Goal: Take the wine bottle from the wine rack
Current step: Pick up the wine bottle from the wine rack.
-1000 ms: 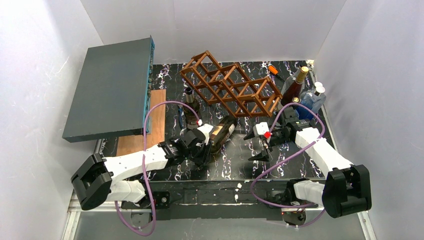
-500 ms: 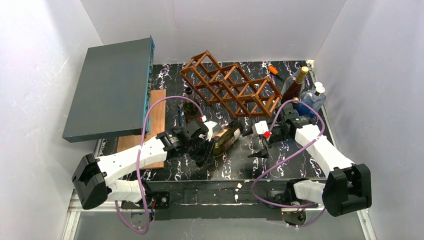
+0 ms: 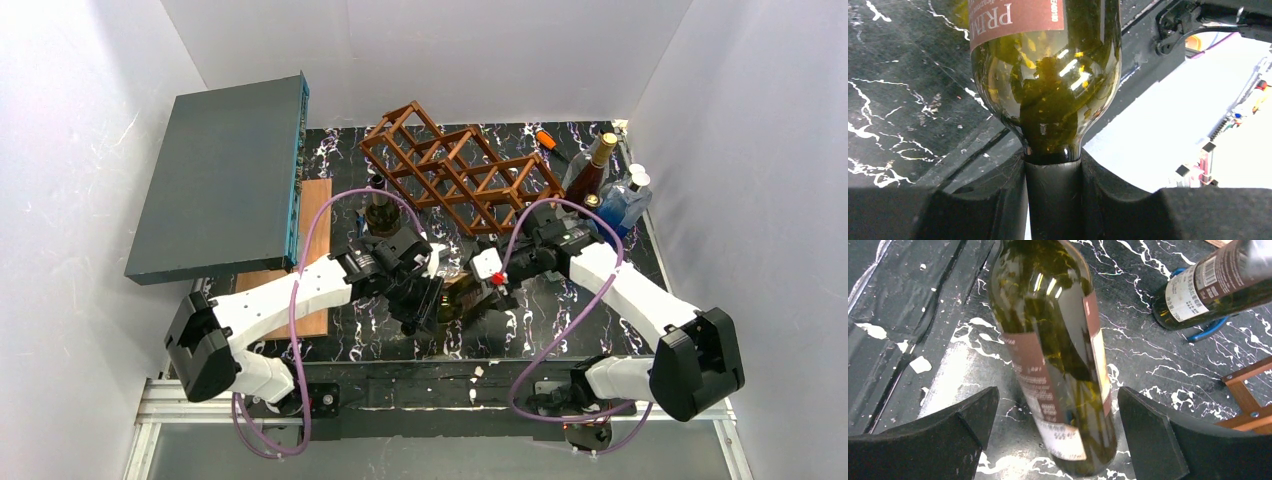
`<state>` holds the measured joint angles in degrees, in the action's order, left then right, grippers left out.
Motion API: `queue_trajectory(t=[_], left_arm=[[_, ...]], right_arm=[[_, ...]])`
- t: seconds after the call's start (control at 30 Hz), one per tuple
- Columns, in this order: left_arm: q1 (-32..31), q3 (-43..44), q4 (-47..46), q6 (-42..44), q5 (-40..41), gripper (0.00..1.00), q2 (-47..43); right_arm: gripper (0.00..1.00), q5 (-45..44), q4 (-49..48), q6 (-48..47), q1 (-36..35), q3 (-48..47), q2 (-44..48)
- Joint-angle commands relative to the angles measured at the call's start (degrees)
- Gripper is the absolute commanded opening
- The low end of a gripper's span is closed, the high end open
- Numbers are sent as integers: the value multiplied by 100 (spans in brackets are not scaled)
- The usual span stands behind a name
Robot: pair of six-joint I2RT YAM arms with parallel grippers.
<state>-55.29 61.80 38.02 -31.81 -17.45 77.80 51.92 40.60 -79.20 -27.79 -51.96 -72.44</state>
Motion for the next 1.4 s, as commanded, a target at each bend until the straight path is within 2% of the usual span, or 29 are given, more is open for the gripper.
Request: queue_trajectory(t=[0.0,0.3,0.77,0.93,1.03,1.13,1.2,1.27,1.37], left_arm=[[13,557,-29,-6,-630,0,65],[107,776,30,-87,-963,0,213],[252,795,-203,-242,-1341,0,277],[315,724,-343,-352,-1445,0,267],[347,669,-464,-430,-1537,2,272],[370,641,-497,-469,-1596,10,284],[401,603,-504,-495,-1583,21,257],[422,541,-527,-516,-1583,32,209],[461,400,-632,-580,-1577,52,89]], right_arm=[[98,-672,-654,455,-388,-95,-40],[98,-832,-1220,747,-770,449,44],[98,-592,-1637,936,-864,867,31],[90,-510,-1693,894,-877,942,-10],[82,-434,-1696,880,-886,950,-39],[70,-377,-1683,872,-886,936,-63],[60,-363,-1663,865,-886,919,-89],[45,-341,-1640,880,-890,900,-117],[35,-303,-1598,883,-878,882,-162]])
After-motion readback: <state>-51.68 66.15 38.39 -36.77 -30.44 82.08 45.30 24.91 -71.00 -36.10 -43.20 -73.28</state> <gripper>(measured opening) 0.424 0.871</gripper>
